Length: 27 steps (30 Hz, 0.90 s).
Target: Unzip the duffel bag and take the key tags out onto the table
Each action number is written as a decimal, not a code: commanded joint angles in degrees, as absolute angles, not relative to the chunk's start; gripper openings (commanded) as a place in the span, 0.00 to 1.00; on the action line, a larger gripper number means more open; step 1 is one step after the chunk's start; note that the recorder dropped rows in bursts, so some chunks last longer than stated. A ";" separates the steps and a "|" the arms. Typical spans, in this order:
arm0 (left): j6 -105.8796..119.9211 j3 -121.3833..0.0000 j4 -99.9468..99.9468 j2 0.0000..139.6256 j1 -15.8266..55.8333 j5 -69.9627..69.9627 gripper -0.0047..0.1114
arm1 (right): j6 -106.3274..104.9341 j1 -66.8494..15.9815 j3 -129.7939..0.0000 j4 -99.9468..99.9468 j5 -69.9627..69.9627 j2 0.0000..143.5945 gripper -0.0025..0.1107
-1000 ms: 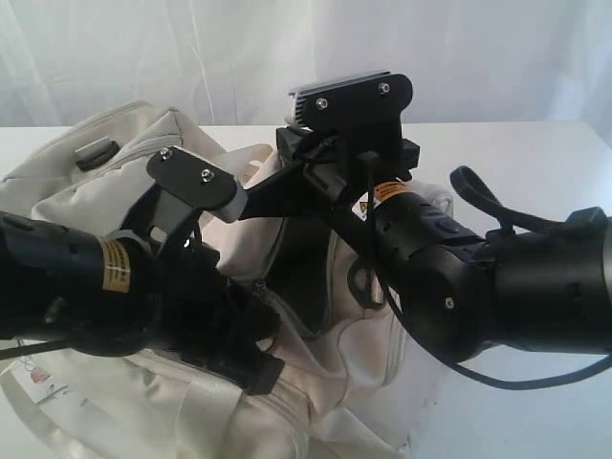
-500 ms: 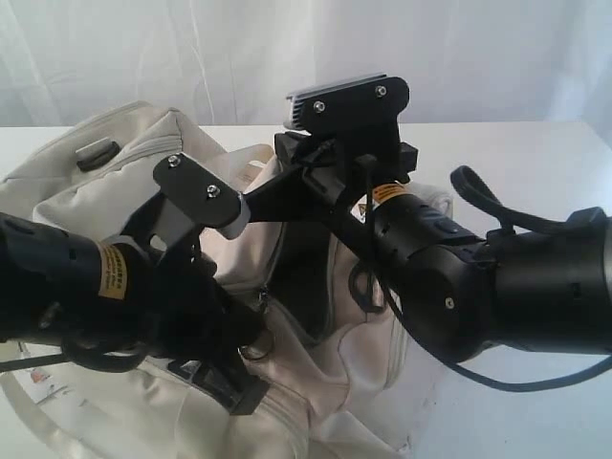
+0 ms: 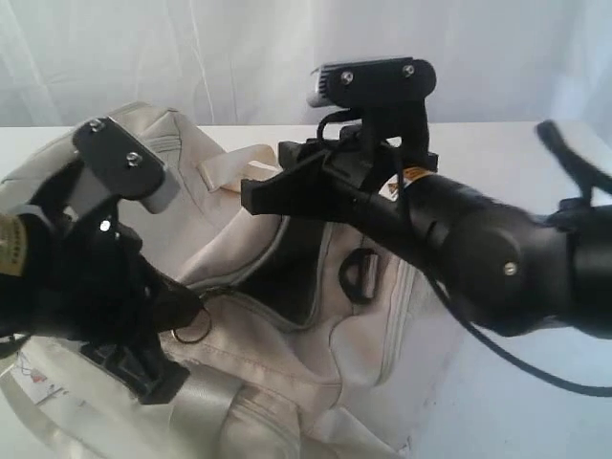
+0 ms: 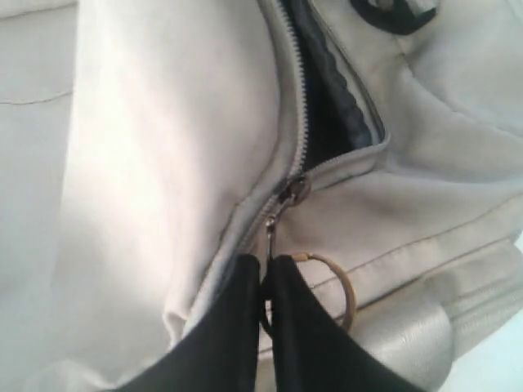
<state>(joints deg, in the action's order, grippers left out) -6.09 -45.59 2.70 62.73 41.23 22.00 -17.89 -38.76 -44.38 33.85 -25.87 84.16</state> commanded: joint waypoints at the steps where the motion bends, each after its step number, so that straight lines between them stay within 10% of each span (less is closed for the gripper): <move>1: -6.67 -45.50 5.03 58.66 40.43 24.36 0.04 | -21.36 -38.19 -44.82 33.87 -13.67 76.72 0.53; 12: -7.09 -45.50 5.24 58.04 40.43 23.49 0.04 | -26.88 -38.39 -44.82 33.74 20.06 68.22 0.53; 27: -8.24 -45.50 4.80 58.04 40.43 20.76 0.04 | -33.66 -43.51 -44.82 33.84 13.02 79.21 0.53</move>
